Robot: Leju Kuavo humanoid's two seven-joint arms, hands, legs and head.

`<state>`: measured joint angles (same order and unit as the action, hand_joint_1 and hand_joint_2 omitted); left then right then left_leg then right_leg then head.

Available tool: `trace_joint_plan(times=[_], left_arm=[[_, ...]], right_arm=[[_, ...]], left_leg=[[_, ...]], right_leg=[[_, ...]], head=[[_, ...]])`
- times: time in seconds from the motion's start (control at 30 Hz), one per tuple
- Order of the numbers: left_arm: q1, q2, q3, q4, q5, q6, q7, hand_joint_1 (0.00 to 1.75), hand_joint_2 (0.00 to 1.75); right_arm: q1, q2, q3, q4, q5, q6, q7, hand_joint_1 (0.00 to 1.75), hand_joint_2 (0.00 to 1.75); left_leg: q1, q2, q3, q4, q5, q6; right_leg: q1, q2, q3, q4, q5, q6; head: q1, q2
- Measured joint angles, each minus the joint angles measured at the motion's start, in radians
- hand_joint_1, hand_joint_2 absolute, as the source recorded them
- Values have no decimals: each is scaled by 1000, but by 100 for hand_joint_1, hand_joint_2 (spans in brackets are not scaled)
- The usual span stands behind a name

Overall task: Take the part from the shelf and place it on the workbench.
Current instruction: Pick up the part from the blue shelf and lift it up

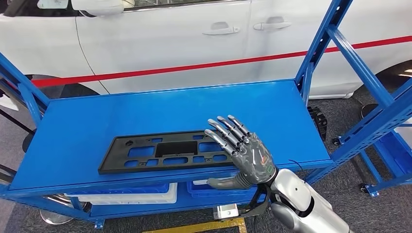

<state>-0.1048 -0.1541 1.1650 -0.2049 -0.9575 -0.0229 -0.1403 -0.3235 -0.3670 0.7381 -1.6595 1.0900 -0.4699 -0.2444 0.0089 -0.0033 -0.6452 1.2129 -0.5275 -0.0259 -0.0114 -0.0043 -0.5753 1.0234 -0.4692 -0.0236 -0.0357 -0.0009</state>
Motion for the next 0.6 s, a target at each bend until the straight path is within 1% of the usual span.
trace_joint_plan(times=[0.03, 0.07, 0.1, 0.13, 0.17, 0.2, 0.23, 0.27, 0.3, 0.37, 0.4, 0.43, 0.47, 0.5, 0.53, 0.57, 0.6], left_arm=[[0, 0, 0, 0, -1, 0, -1, 0, 0], [0, 0, 0, 0, -3, 0, -2, 0, 0], [0, 0, 0, 0, -5, 0, -2, 0, 0], [0, 0, 0, 0, -7, 0, -3, 0, 0], [0, 0, 0, 0, -7, 0, -4, 0, 0], [0, 0, 0, 0, -8, 0, -4, 0, 0], [0, -1, 0, 0, -8, 0, -4, 0, 0], [0, -1, 0, 0, -8, 1, -4, 0, 0], [-1, -2, 0, 0, -8, 1, -4, 0, 0], [-1, -2, 0, 0, -9, 1, -4, 0, 0], [0, -3, 0, 0, -10, 0, -4, 0, 0], [1, -3, 0, 0, -11, 0, -4, 0, 0], [2, -4, 0, 0, -13, 0, -4, 0, 0], [2, -5, 0, 0, -15, 0, -3, 0, 0], [1, -7, 0, 0, -17, 0, -3, 0, 0], [0, -8, 0, 0, -18, 0, -3, 0, 0], [-1, -8, 0, 0, -18, 0, -3, 0, 0]], right_arm=[[3, 0, 5, 0, -3, 12, -1, 0, 175], [5, 0, 10, 1, -7, 23, -4, 0, 175], [6, 0, 16, 3, -10, 31, -8, 0, 175], [8, 0, 22, 4, -13, 36, -12, 0, 175], [10, 0, 27, 5, -14, 39, -14, 0, 175], [12, 0, 32, 6, -14, 40, -15, 0, 175], [13, 0, 35, 7, -15, 41, -15, 0, 175], [13, 0, 37, 7, -16, 41, -14, 0, 175], [13, 0, 39, 8, -18, 44, -15, 0, 175], [15, 0, 45, 12, -26, 56, -17, 0, 175], [16, 0, 50, 16, -31, 66, -21, 0, 175], [17, 1, 56, 22, -35, 75, -25, 0, 175], [18, 3, 65, 29, -37, 83, -29, 0, 175], [17, 6, 76, 38, -39, 90, -33, 0, 175], [15, 10, 88, 48, -40, 94, -35, 0, 175], [13, 17, 101, 59, -41, 98, -36, 0, 175], [10, 23, 114, 69, -41, 101, -36, 0, 175]], left_leg=[[-1, 0, 45, -74, 22, 6], [-3, 0, 82, -136, 38, 11], [-5, 0, 106, -179, 45, 16], [-8, -1, 114, -197, 43, 21], [-11, 0, 115, -202, 46, 25], [-8, 0, 115, -208, 50, 32], [-6, 1, 116, -215, 55, 38], [-3, 2, 116, -221, 61, 46], [0, 3, 115, -226, 66, 51], [-1, 3, 108, -226, 70, 55], [-1, 3, 105, -224, 71, 55], [-1, 3, 103, -222, 71, 55], [0, 3, 102, -219, 71, 54], [1, 2, 102, -215, 69, 52], [1, 2, 101, -211, 66, 48], [0, 1, 97, -204, 63, 42], [-2, 0, 93, -198, 61, 36]], right_leg=[[1, 0, -1, 1, 1, 1], [2, 0, -3, 2, 3, 4], [2, 0, -3, 2, 5, 8], [2, 0, -5, 1, 8, 13], [2, 1, -5, 0, 11, 19], [2, 1, -6, -1, 12, 25], [2, 1, -8, 3, 8, 30], [2, 2, -16, 21, -7, 35], [1, 3, -34, 60, -34, 39], [-2, 4, -92, 185, -98, 44], [-4, 4, -117, 239, -116, 47], [-6, 3, -128, 263, -115, 50], [-9, 3, -119, 249, -96, 52], [-12, 3, -92, 197, -62, 53], [-15, 3, -58, 130, -33, 54], [-15, 3, -30, 70, -11, 52], [-14, 4, -13, 31, -1, 48]], head=[[0, 0], [0, 0], [0, 0], [0, 0], [1, 0], [1, 0], [1, 0], [2, 0], [2, 0], [2, 0], [2, 0], [2, 0], [2, 0], [2, 0], [2, 0], [3, 0], [2, 0]])
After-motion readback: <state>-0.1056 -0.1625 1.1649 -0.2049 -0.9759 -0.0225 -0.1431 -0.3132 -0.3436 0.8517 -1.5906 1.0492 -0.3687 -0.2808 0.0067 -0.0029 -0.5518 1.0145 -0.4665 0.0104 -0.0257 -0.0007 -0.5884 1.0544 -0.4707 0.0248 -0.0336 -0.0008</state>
